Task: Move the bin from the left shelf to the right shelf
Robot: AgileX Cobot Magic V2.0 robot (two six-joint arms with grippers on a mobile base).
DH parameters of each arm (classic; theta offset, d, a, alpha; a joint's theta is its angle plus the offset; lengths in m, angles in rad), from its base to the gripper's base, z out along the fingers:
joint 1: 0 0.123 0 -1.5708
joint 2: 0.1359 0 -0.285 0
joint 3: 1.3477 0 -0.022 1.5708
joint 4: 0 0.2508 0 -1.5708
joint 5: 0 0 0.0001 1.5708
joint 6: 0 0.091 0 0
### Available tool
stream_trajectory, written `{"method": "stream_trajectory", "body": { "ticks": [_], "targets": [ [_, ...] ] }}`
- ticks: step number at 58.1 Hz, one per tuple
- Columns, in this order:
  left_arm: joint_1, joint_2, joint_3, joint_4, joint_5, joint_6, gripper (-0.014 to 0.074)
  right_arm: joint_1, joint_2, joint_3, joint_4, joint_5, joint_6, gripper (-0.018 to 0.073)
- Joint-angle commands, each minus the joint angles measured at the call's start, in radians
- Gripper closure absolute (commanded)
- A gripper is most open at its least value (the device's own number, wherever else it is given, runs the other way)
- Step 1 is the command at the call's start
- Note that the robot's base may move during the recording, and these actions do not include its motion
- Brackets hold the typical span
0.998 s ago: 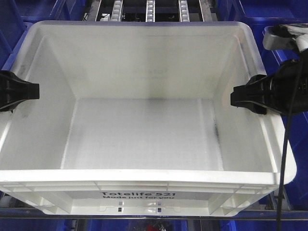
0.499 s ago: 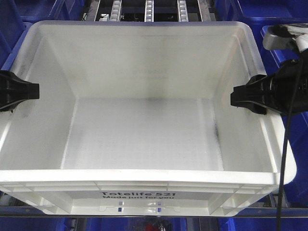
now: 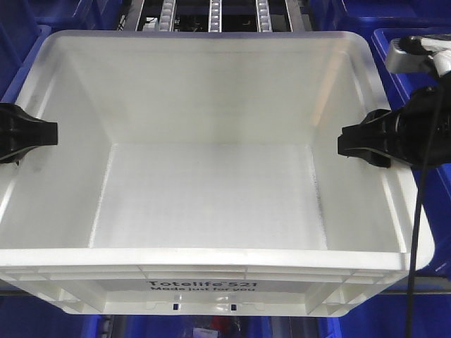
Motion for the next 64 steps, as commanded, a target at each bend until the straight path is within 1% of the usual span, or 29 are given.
{"method": "stream_trajectory", "body": {
  "ticks": [1,64],
  "targets": [
    [-0.003,-0.029,-0.04,0.026,-0.113,0.042,0.0603,-0.008,-0.038,-0.039,0.002,-0.101,-0.046,0.0564],
    [-0.003,-0.029,-0.04,0.026,-0.113,0.042,0.0603,-0.008,-0.038,-0.039,0.002,-0.101,-0.046,0.0564]
  ]
}}
